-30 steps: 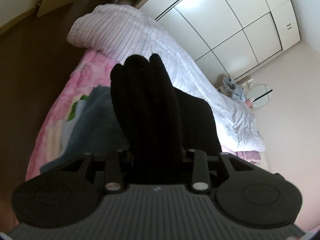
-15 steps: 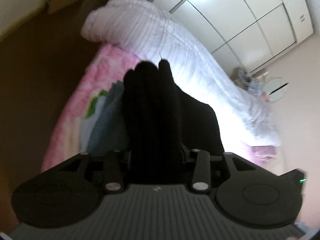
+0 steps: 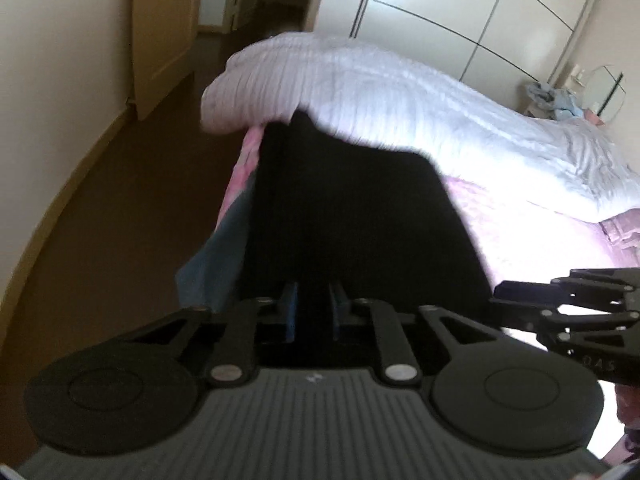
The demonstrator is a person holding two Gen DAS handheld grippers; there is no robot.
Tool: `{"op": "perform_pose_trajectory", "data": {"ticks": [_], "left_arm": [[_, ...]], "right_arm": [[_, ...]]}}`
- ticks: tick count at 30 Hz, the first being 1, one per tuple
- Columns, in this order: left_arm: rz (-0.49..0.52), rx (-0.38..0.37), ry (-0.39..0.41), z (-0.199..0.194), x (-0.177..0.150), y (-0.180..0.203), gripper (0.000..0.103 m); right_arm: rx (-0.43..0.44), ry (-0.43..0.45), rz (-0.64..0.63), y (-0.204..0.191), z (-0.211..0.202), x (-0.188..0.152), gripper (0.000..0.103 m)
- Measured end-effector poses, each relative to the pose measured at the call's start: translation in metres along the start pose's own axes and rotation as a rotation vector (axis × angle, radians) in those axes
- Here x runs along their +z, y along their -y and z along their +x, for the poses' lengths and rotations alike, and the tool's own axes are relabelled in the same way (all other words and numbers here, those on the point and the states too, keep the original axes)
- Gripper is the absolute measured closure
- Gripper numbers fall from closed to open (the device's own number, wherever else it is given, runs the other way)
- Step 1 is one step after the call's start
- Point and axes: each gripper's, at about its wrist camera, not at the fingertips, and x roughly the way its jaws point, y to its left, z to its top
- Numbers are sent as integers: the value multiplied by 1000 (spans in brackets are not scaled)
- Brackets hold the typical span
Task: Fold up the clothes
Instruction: 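Carry the held garment with both grippers over to the towel stack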
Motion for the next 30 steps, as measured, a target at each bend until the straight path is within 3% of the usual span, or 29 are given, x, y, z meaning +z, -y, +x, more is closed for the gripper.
{"op": "perform_pose_trajectory", "data": {"ticks": [6, 10, 15, 19, 23, 26, 30], "left_arm": [[-30, 55, -32, 30, -20, -20, 98], [-25, 71, -46, 33, -16, -25, 100], [14, 60, -48, 12, 16, -13, 100], [55, 41, 16, 18, 53, -7, 99], [35, 8, 2, 53, 85, -13, 99], [-7, -19, -32, 77, 95, -20, 99], [2, -6, -61, 106, 94, -24, 100]], "right_arm": [[-17, -66, -149, -31, 40, -24, 76], [-61, -53, -237, -49, 52, -28, 76], [-30, -41, -102, -32, 36, 4, 76], [-110, 14, 9, -1, 40, 42, 76], [-189, 32, 54, 28, 70, 71, 76], [-176, 35, 86, 45, 96, 80, 76], [-153, -54, 97, 53, 140, 76, 76]]}}
